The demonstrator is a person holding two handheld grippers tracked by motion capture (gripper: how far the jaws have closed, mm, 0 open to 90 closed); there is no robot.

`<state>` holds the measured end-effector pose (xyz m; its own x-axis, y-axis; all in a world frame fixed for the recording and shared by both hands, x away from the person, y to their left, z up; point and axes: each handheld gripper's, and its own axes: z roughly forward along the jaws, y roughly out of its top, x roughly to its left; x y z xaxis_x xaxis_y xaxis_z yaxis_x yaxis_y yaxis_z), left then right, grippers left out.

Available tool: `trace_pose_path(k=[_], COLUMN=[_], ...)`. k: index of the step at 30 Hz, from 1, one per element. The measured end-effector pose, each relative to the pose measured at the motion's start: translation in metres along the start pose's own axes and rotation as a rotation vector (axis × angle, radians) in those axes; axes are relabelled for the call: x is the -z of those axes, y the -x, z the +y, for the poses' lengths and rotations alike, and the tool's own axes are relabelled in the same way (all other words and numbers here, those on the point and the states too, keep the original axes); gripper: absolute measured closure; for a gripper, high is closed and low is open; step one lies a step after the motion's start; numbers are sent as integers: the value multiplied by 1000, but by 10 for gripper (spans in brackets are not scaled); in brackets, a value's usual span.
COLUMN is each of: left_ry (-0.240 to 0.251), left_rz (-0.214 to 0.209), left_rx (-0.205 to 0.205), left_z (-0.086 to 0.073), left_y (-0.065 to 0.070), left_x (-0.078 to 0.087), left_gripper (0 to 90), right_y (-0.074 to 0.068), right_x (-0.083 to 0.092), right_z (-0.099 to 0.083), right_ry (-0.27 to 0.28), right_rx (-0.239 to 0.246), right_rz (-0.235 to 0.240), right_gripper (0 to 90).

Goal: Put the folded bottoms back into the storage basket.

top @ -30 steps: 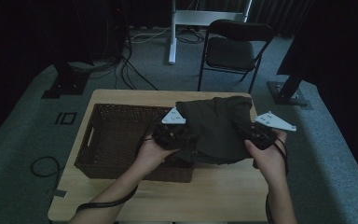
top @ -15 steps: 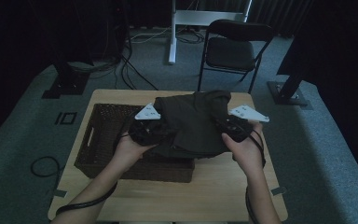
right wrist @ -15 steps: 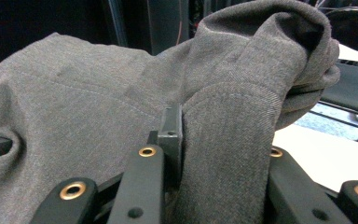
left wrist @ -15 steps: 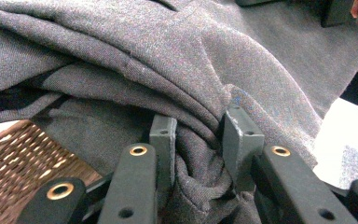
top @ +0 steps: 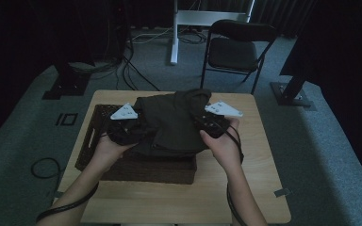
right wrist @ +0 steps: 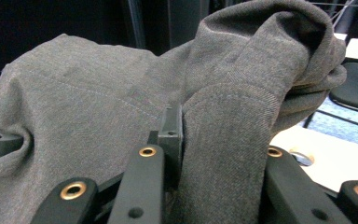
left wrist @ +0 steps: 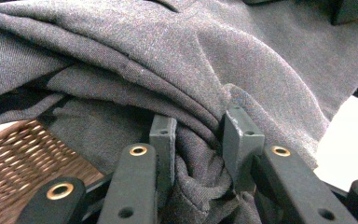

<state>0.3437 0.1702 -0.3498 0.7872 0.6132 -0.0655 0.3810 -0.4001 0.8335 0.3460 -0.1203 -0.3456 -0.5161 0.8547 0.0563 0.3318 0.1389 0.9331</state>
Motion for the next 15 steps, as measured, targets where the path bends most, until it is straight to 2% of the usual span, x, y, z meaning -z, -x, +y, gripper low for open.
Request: trace_pose_path(k=[2,6,15], left_ry=[-7,-13,-40], left_rz=[10,28,53], left_rx=[-3,16,39], left_z=[-4,-14,-35], left_y=[-7,-19,-46], left_x=[6,16,38], left_gripper=[691,691,690], right_y=[-7,-25,-53], right_x=[-7,-18,-48], right_z=[0,0,-5], right_ry=[2,5,-1], right_rx=[-2,45,16], right_rz=[11,13,68], right_gripper=[734,736,740])
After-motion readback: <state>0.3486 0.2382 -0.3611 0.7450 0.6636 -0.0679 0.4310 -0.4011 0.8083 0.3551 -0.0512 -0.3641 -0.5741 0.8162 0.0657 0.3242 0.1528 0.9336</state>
